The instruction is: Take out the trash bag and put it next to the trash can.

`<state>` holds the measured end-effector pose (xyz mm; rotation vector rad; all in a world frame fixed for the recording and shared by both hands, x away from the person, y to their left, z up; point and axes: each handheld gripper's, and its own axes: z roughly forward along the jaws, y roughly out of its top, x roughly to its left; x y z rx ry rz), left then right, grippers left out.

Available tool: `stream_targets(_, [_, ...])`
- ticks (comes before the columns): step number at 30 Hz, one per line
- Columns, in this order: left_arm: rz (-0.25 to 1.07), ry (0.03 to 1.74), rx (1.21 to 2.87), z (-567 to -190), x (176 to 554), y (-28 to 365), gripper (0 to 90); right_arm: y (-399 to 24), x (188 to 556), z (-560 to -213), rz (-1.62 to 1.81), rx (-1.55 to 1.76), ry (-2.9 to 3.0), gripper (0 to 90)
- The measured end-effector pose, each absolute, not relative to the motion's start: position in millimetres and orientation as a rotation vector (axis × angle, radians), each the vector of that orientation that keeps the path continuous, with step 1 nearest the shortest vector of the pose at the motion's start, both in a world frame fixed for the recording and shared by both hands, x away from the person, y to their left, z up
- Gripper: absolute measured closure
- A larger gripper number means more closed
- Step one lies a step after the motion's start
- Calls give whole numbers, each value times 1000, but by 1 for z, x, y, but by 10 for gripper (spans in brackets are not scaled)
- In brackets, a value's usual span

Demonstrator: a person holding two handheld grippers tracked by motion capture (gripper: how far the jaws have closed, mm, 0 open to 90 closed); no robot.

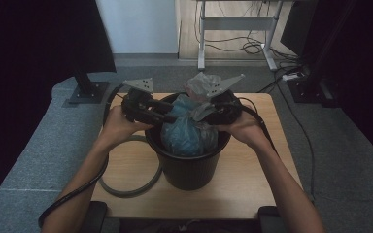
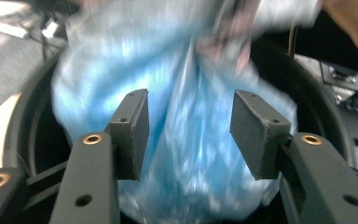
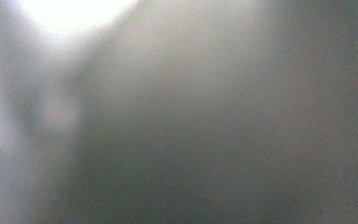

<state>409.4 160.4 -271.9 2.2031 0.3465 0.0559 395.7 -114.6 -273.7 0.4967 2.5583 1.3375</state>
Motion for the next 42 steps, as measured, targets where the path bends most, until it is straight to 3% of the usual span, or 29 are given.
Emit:
stream_targets(4, [36,325,2274,-286,411,149,509,-120,394,-268,1419,489,2537,784])
stream_targets(8, [167,303,2331,-284,406,137,831,-117,393,-270,1418,470,2575,780])
stream_targets(10, [208,311,2286,-279,404,137,883,-115,393,-272,1397,459,2608,774])
stream_targets(14, [207,298,2248,-271,403,136,891,-112,393,-276,1379,445,2666,717])
stream_targets(18, [213,273,2256,-269,401,129,892,-101,392,-280,1366,395,2736,463])
stream_targets(21, [181,255,2252,-270,401,124,893,-92,392,-283,1343,398,2748,384])
stream_targets(25, [137,230,2253,-273,399,116,894,-84,394,-285,1269,401,2745,403])
stream_targets(28, [137,229,2253,-273,400,114,893,-82,393,-285,1238,399,2718,555])
stream_targets(30, [131,223,2248,-273,401,115,892,-83,393,-285,1232,407,2710,597])
stream_targets(33, [136,240,2239,-271,401,119,866,-85,393,-284,1227,412,2696,682])
stream_targets(35, [184,287,2238,-268,402,123,614,-85,394,-284,1220,415,2697,728])
stream_targets(42, [106,373,2239,-266,410,144,370,-87,398,-283,1241,441,2727,757])
